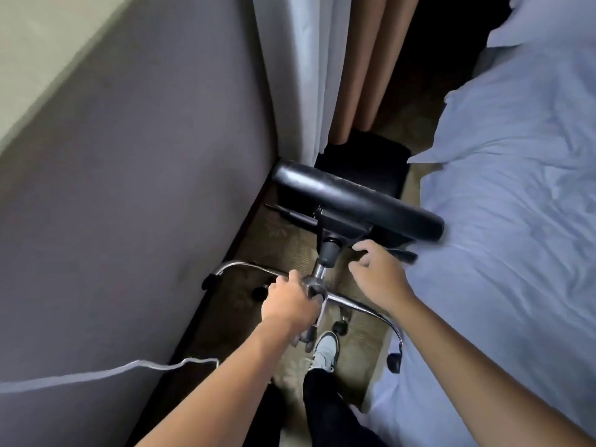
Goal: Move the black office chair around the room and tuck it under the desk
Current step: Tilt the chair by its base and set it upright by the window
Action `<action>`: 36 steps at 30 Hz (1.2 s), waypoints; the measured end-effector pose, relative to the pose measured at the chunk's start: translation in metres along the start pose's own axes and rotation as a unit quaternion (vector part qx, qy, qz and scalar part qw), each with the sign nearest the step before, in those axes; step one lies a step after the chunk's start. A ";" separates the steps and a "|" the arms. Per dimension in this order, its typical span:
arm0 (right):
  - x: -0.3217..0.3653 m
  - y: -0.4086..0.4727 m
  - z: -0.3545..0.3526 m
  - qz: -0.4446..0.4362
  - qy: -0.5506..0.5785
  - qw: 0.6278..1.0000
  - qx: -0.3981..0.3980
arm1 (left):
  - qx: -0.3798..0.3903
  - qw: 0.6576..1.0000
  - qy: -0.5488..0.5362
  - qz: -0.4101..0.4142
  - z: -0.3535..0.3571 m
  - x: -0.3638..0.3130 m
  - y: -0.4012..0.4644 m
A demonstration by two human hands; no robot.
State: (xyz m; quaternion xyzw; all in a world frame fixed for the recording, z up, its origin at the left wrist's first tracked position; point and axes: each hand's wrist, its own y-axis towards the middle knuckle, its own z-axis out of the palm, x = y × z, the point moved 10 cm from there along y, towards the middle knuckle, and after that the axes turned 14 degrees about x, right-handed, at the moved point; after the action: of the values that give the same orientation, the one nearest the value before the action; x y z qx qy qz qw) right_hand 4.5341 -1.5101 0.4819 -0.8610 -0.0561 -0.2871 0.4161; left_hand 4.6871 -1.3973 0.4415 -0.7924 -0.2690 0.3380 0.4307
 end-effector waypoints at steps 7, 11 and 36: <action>-0.006 0.111 -0.002 -0.053 -0.183 0.982 -0.006 | 0.051 0.988 -0.053 -0.134 0.067 0.019 0.105; -0.007 0.142 0.013 -0.068 -0.239 0.969 0.004 | 0.037 0.979 -0.067 -0.191 0.092 0.029 0.124; -0.048 0.228 0.008 -0.103 -0.288 0.902 -0.305 | -0.094 0.982 -0.086 -0.142 0.100 0.043 0.132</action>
State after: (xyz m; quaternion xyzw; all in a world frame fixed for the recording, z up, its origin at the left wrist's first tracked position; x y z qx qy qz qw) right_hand 4.5741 -1.6449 0.2965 -0.9803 -0.1716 -0.0712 0.0665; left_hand 4.6554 -1.3804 0.2746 -0.7510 -0.4457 0.3134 0.3731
